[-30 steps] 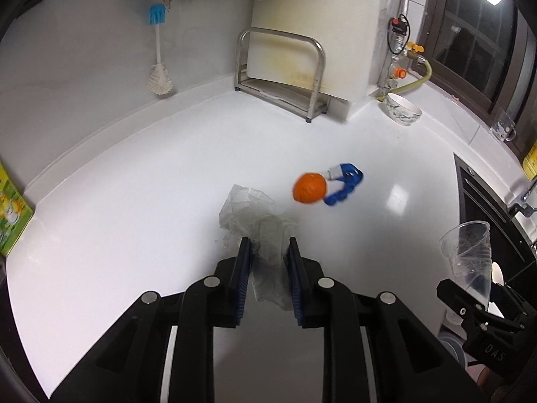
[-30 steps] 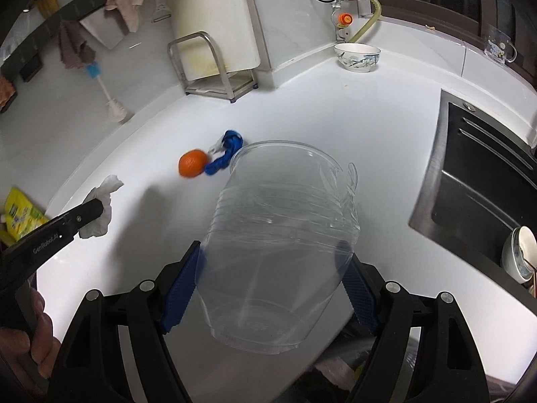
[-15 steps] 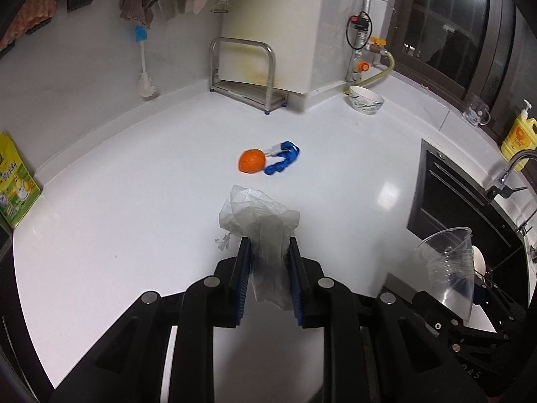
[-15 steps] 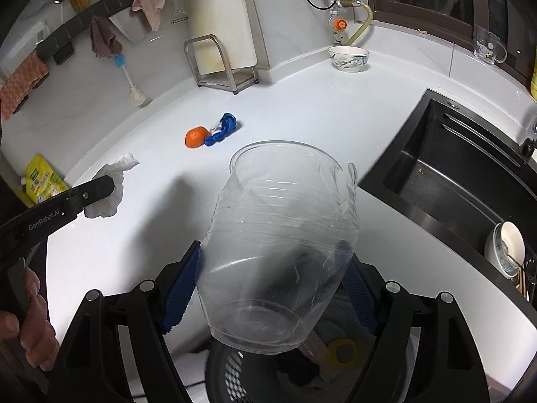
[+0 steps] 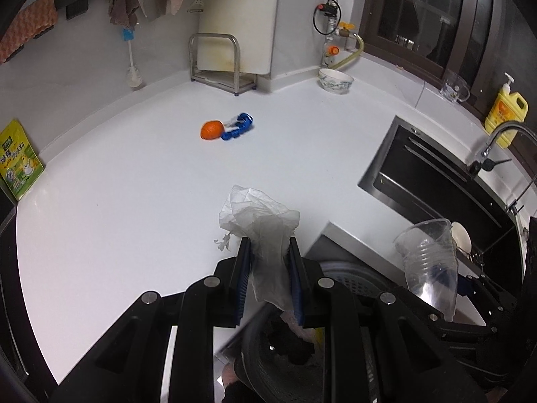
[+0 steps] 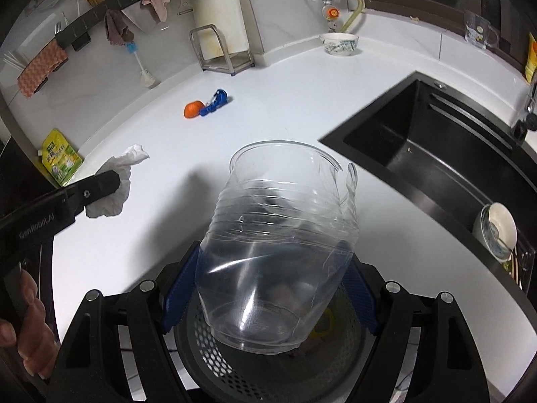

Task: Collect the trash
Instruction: 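Carry the clear container and white tissue over the grey bin with both tools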

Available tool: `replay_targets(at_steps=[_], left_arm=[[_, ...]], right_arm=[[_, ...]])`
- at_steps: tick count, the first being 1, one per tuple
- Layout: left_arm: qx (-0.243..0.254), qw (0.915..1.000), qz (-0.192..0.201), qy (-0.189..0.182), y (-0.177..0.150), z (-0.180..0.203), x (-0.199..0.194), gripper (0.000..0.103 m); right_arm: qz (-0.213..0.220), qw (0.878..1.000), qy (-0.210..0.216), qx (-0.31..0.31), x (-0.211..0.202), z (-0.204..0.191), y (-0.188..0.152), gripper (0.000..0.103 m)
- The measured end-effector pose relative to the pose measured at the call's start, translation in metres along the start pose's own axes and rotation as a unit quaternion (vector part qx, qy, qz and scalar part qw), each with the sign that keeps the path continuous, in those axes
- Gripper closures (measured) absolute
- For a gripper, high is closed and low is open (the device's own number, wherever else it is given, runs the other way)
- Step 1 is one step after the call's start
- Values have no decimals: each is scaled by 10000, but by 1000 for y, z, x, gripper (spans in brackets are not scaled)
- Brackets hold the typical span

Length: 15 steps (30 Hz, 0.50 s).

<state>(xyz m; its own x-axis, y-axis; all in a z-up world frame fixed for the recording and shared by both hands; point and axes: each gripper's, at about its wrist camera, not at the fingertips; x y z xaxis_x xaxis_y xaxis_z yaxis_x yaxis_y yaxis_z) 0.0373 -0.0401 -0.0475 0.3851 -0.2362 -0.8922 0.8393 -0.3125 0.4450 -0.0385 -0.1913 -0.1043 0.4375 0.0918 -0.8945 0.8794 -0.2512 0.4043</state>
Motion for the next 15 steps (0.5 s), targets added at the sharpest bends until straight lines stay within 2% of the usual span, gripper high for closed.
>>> replay_targets(at_steps=[15], left_arm=[[-115, 9997, -204, 66, -41, 45, 6, 81]], right_arm=[[-328, 9990, 161, -249, 5, 38, -35, 27]])
Point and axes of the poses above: each gripper's, at about its wrist camera, not at the fingertips, and x roughly the way its jaws point, z to its right, y to its top, and after that the axes turned 13 degrees about -z, right-handed
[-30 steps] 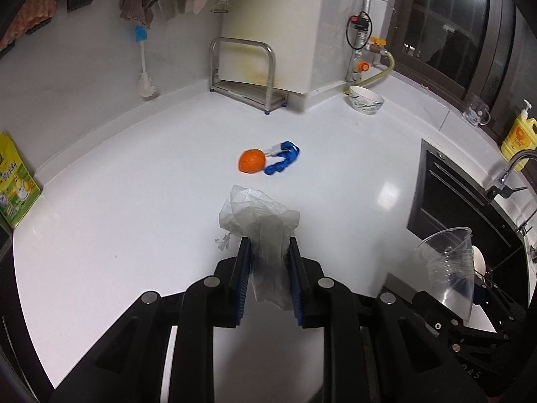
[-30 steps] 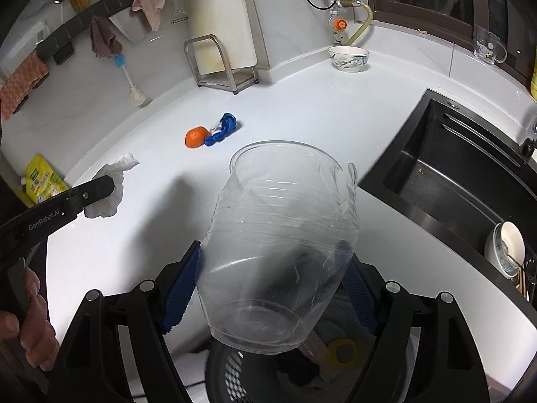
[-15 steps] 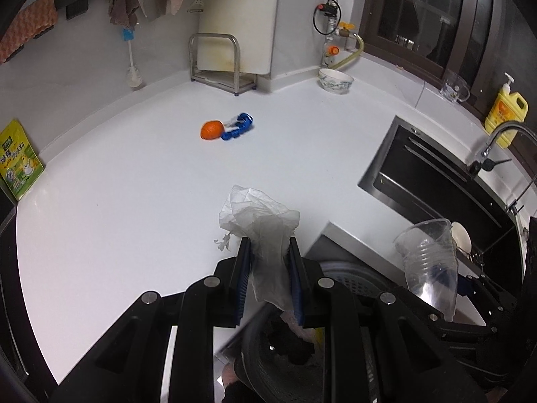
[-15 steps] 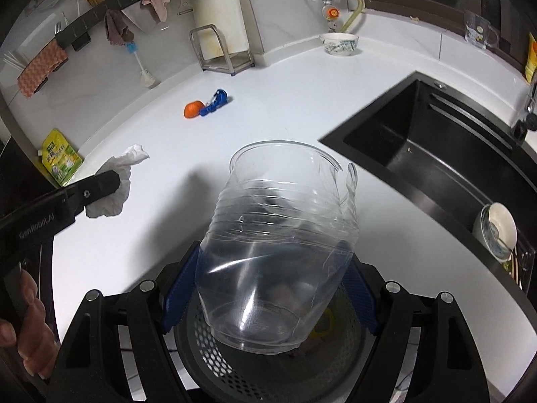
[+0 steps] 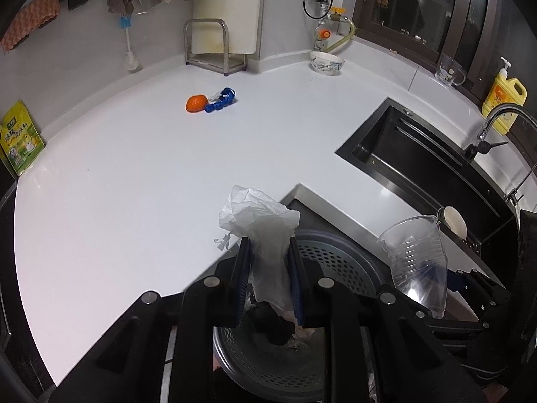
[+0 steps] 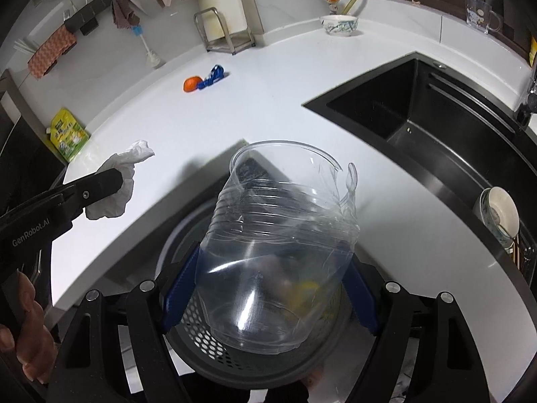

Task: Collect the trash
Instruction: 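Carry the clear container and white tissue over the grey bin with both tools, then open both tools to drop the container and tissue into the bin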

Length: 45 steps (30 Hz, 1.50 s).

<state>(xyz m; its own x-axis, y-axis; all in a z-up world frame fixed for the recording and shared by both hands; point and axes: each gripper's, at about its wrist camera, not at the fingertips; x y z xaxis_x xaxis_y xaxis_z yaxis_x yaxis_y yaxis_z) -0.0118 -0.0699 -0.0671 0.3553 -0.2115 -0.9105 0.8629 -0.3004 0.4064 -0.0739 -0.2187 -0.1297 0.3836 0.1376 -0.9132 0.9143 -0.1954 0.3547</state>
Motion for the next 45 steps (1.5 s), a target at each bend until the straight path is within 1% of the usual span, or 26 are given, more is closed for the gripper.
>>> replay_targets(at_steps=[6, 16, 19, 22, 28, 32, 33, 34, 36, 45], left_arm=[[26, 9997, -243, 54, -14, 12, 18, 81], [-66, 9984, -547, 79, -28, 17, 41, 81], [-115, 9975, -696, 52, -30, 15, 49, 81], [-132, 9971, -741, 83, -32, 14, 51, 78], [-175, 9967, -792, 75, -35, 11, 52, 77], [-274, 9963, -804, 99, -37, 7, 50, 71], [-302, 9962, -805, 110, -37, 5, 50, 66], [-325, 9962, -802, 120, -37, 4, 49, 56], [-402, 9964, -734, 138, -39, 1, 45, 47], [-473, 9965, -667, 195, -41, -3, 37, 45]], right_arm=[[-266, 9996, 14, -90, 13, 6, -8, 27], [-651, 9974, 10, -320, 42, 7, -14, 27], [-753, 9965, 33, -360, 50, 7, -15, 27], [-848, 9955, 84, -422, 57, 5, -17, 27], [-882, 9944, 122, -575, 62, 1, -19, 27], [-900, 9941, 116, -599, 63, 1, -17, 26], [-923, 9940, 111, -575, 64, 2, -16, 26], [-949, 9939, 111, -557, 64, 3, -15, 25], [-973, 9939, 104, -508, 65, 5, -14, 25], [-890, 9949, 105, -471, 58, 6, -14, 25]])
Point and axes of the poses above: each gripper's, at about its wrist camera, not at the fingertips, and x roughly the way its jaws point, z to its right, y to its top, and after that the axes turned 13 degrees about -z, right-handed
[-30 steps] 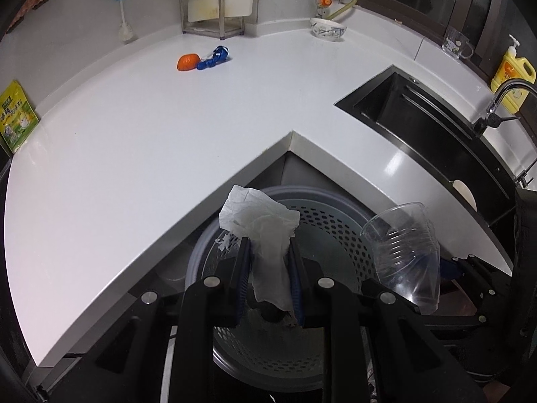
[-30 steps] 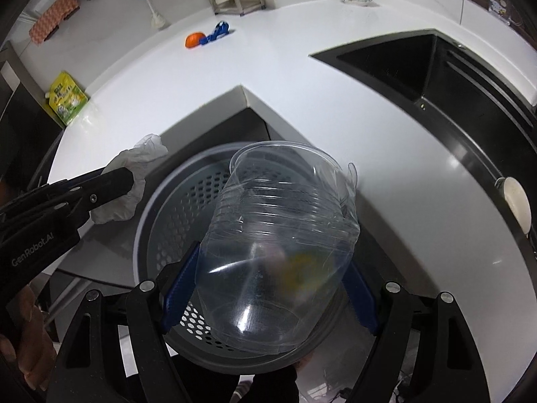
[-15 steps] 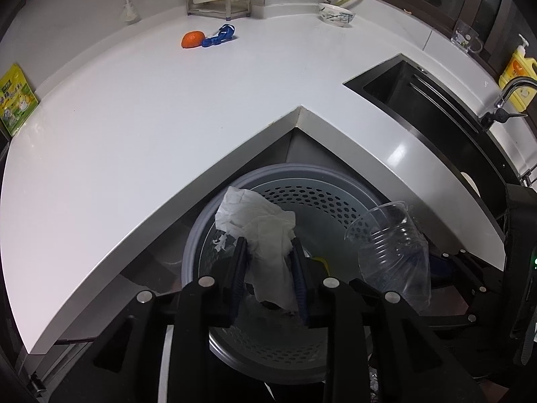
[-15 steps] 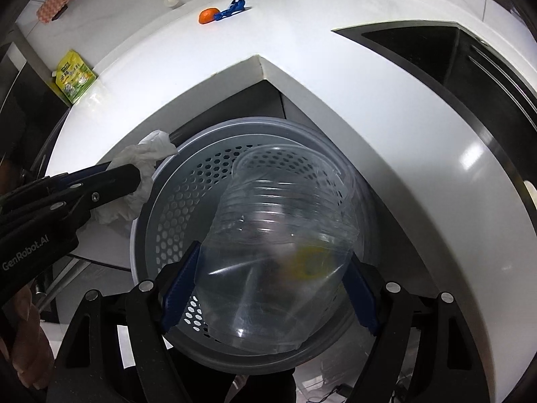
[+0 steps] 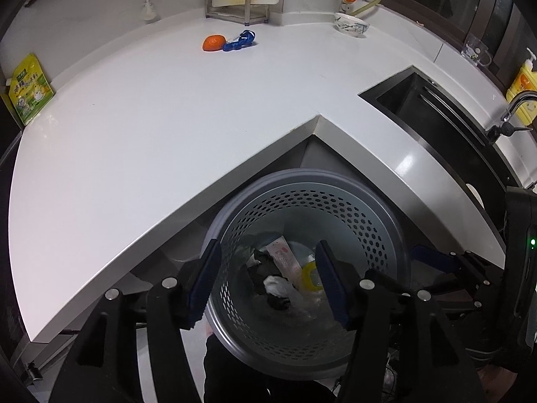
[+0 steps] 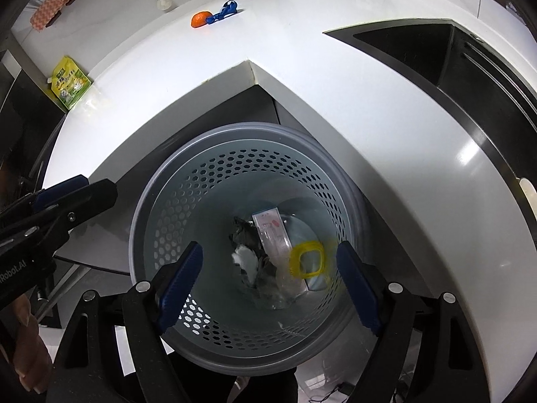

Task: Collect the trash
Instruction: 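Open both tools to drop the container and tissue into the bin, then move both tools back over the counter toward the orange ball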

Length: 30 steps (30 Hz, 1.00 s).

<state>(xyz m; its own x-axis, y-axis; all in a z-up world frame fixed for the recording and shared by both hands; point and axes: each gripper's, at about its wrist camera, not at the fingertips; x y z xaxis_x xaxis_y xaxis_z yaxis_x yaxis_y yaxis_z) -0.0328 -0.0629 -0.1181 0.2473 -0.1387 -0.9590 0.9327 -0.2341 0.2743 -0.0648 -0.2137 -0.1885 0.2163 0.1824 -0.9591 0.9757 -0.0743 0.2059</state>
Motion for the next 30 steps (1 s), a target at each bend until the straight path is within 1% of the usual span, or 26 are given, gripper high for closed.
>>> replay_targets(at_steps=[5, 8, 12, 16, 20, 23, 27, 30], left_arm=[[-69, 9999, 104, 28, -1, -7, -11, 44], [-113, 9997, 188, 57, 1, -13, -19, 38], [-133, 9993, 338, 80, 11, -23, -34, 37], [-141, 9983, 540, 141, 22, -36, -48, 30], [-125, 9966, 761, 279, 46, -55, -60, 27], [-132, 9953, 878, 397, 68, -69, -66, 21], [-91, 9938, 1020, 421, 103, -88, -70, 20], [-39, 9920, 1181, 449, 129, -101, -71, 15]], right_arm=[[62, 10000, 55, 11, -6, -2, -1, 25], [124, 9999, 88, -7, -12, -6, 1, 25], [251, 9996, 120, 16, -22, -11, 7, 25], [452, 9989, 108, 62, -34, -18, 22, 25], [677, 9976, 72, 150, -45, -29, 43, 25], [812, 9965, 71, 206, -49, -37, 63, 25], [958, 9951, 16, 254, -51, -51, 93, 25], [1068, 9938, -28, 315, -52, -59, 117, 25]])
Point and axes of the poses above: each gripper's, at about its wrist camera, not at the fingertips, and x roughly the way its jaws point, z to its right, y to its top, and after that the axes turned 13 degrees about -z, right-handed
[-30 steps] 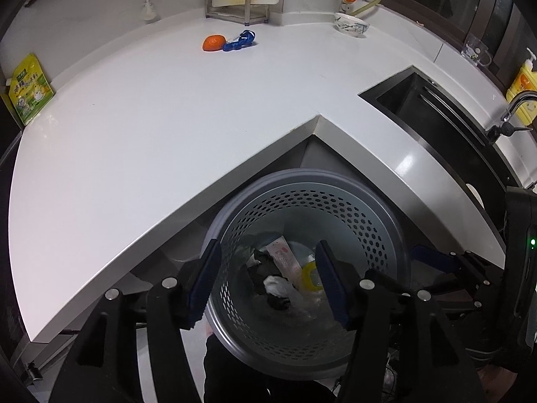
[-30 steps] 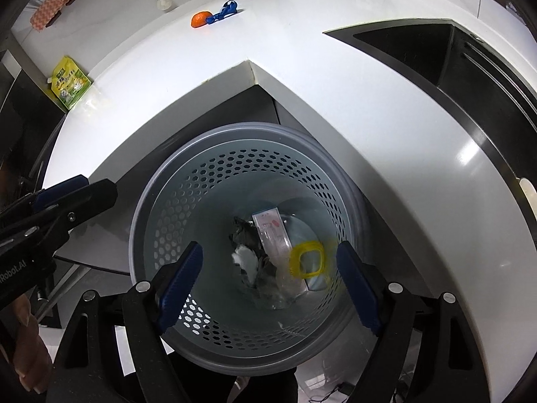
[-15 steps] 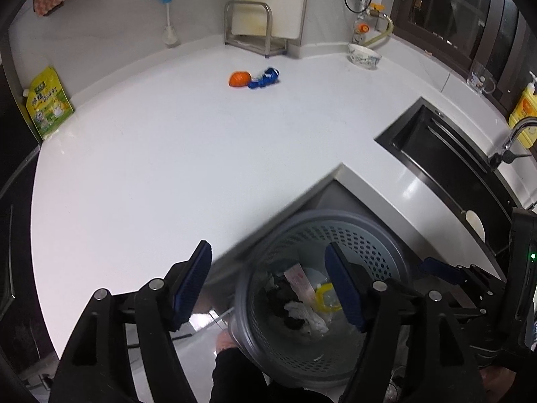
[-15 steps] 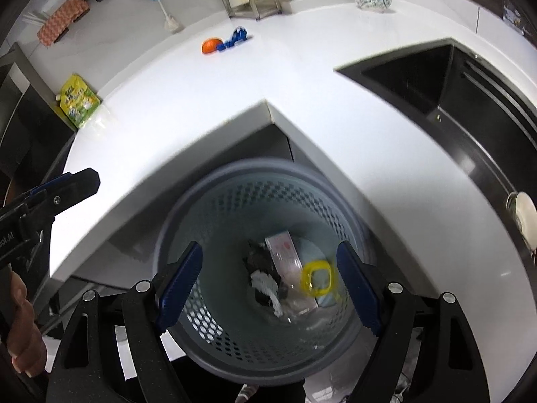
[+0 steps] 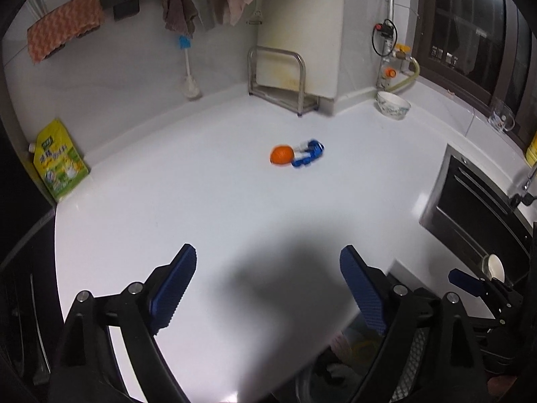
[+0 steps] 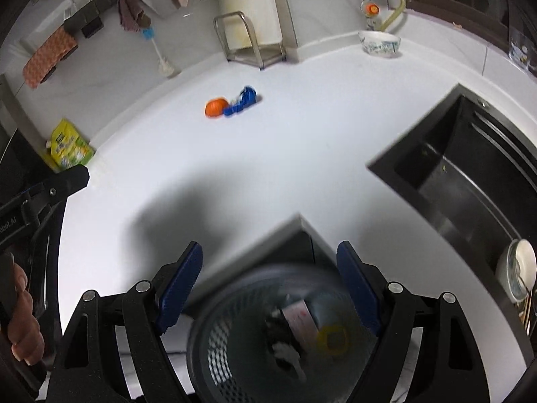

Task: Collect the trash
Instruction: 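Move both tools back over the counter toward the orange ball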

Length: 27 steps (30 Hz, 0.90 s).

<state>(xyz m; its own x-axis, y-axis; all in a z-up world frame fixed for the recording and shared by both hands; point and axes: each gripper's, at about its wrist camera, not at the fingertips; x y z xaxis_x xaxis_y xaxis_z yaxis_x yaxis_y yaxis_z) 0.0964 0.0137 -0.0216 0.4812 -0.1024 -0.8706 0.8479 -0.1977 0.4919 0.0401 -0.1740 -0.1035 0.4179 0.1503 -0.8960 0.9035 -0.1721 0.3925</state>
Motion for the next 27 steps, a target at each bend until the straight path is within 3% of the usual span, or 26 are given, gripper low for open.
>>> replay_targets(at_steps=[5, 14, 27], left_arm=[[85, 9999, 126, -34, 41, -18, 21, 12], [222, 9996, -35, -179, 100, -34, 80, 12], [332, 9982, -378, -324, 147, -37, 152, 12]], right_arm=[[132, 9998, -55, 128, 14, -13, 42, 25], [276, 9985, -224, 419, 46, -21, 108, 25], [130, 9976, -409, 543, 99, -18, 177, 25]])
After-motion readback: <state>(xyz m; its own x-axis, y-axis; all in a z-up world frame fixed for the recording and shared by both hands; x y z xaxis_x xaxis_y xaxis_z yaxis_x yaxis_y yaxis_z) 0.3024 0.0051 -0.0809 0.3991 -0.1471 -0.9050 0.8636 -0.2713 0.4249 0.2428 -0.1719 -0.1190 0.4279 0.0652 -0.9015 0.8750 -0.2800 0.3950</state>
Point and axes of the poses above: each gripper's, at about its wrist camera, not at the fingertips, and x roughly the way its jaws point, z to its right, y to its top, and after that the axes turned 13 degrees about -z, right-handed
